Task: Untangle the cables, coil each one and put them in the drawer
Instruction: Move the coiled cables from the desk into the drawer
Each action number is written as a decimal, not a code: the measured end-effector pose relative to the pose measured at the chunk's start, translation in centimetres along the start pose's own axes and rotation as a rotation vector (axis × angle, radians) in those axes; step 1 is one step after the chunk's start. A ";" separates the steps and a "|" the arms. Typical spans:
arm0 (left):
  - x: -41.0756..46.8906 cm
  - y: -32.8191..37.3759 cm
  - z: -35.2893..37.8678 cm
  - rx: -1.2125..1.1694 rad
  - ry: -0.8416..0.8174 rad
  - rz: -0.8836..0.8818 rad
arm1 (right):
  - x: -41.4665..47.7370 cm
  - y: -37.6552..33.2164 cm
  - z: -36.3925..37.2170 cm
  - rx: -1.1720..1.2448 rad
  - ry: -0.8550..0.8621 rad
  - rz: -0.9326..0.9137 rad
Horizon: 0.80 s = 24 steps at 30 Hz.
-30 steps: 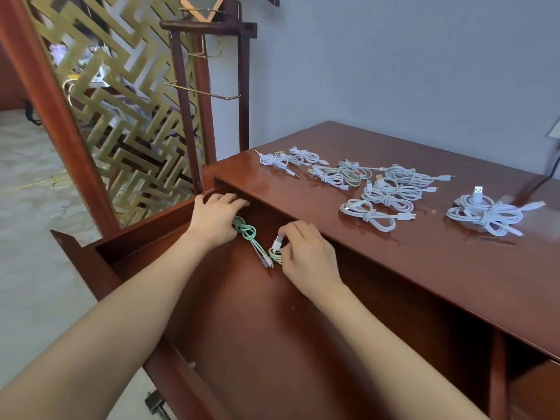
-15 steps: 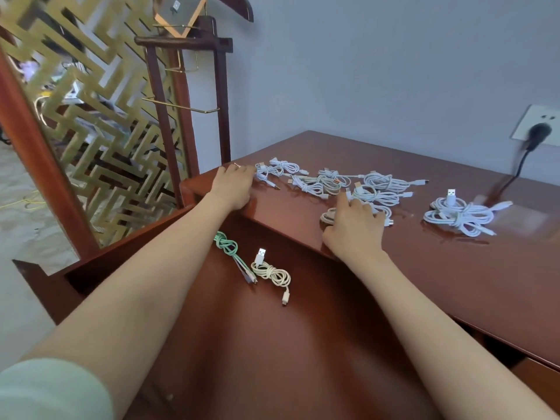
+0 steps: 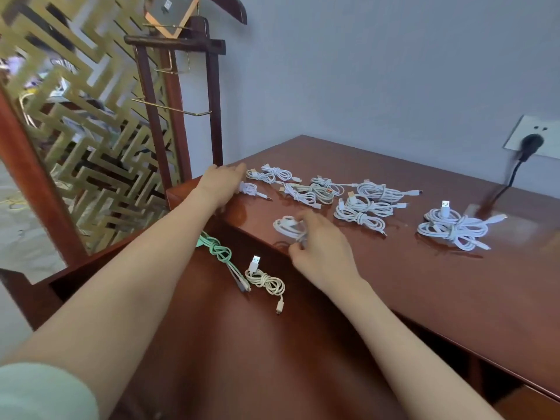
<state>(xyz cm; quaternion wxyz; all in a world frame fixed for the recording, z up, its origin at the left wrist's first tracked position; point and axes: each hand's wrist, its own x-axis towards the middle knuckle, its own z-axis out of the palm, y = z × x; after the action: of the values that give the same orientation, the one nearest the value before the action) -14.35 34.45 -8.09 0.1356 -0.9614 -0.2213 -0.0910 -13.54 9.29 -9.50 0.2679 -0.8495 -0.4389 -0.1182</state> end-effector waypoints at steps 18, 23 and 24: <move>-8.7 -5.1 2.2 -0.112 0.317 0.466 | -4.1 -4.1 6.3 0.091 -0.332 -0.120; -11.6 -5.9 3.1 -0.059 0.241 0.535 | -4.5 -4.2 6.9 0.157 -0.329 -0.098; -12.1 -5.8 3.4 -0.070 0.179 0.537 | -4.6 -4.2 7.1 0.160 -0.317 -0.102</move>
<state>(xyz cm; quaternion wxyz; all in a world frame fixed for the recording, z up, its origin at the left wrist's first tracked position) -27.31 35.64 -12.89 0.1404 -0.9779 0.0575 -0.1437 -19.91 12.04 -15.89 0.2559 -0.8100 -0.5262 0.0392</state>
